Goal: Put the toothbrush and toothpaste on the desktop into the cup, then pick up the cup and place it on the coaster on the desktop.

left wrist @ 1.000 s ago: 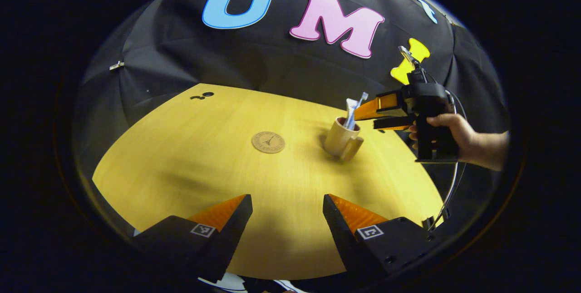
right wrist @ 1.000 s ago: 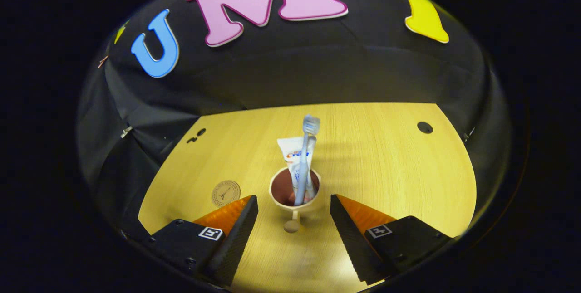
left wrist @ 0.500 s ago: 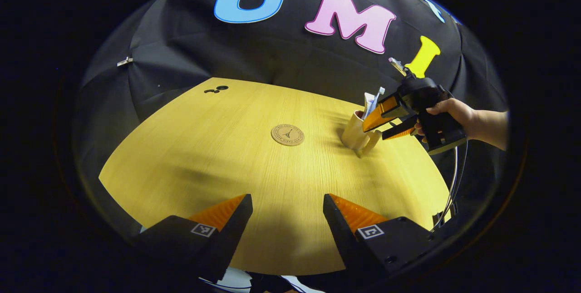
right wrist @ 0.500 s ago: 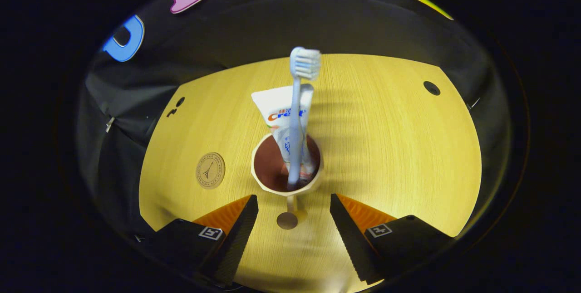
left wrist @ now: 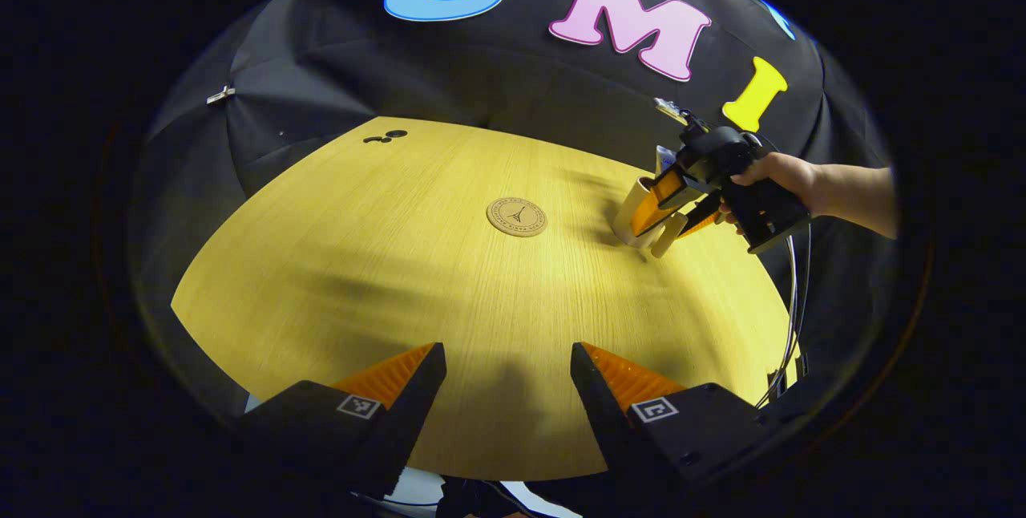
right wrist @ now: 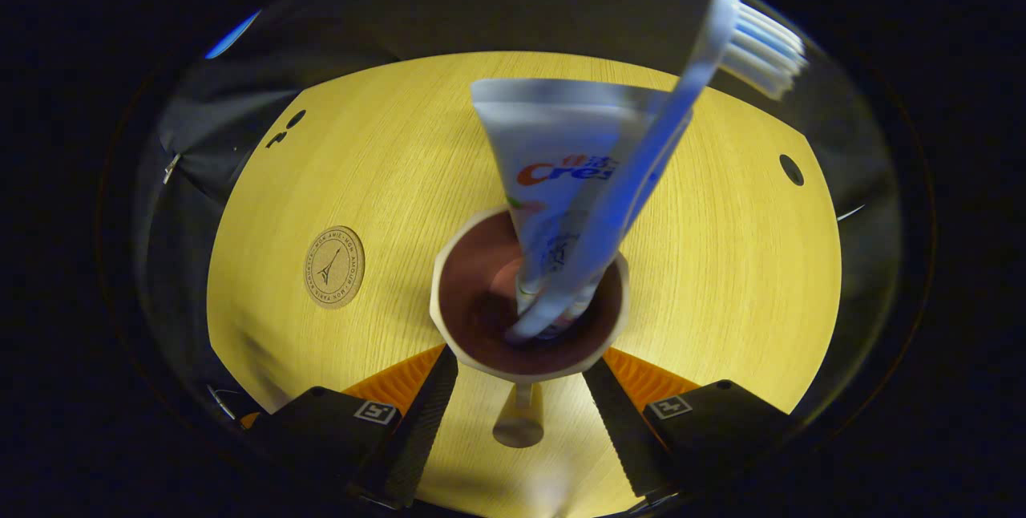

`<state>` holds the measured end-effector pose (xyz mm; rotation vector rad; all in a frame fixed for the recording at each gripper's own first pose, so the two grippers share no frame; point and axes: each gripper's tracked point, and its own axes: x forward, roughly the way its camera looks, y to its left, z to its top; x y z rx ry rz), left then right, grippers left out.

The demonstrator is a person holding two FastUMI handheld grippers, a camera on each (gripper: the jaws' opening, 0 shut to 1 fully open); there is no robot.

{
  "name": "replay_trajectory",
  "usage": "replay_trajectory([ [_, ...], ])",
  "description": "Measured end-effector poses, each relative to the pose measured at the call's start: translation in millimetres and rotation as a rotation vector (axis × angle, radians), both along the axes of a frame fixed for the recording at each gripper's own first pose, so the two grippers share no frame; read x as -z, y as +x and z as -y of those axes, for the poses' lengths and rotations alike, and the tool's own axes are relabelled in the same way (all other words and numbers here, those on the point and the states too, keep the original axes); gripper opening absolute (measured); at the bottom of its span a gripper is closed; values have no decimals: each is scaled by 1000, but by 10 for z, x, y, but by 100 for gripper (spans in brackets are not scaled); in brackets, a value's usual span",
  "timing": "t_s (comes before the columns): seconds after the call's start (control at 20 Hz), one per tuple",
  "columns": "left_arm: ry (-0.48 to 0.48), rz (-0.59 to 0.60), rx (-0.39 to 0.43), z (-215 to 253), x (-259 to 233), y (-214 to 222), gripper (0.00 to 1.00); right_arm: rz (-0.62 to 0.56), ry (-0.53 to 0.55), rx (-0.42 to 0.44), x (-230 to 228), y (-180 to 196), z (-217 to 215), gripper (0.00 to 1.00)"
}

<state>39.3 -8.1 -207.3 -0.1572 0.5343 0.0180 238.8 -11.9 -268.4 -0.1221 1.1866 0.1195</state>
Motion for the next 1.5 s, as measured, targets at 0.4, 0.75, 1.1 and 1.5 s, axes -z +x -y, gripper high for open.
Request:
replay_trajectory([
  [0.4, -14, 23, 15, 17, -99, 158, 97, -53, 8, 38, 67, -34, 36, 57],
  [0.75, -40, 0, 17, 26, -16, 148, 97, -70, -22, 14, 75, -68, 2, 31],
  [1.1, -33, 4, 29, 41, -15, 139, 97, -34, -40, 1, 29, -51, 4, 27],
  [1.5, -42, 11, 19, -24, -16, 140, 97, 13, -47, -57, -133, 15, -306, 27],
])
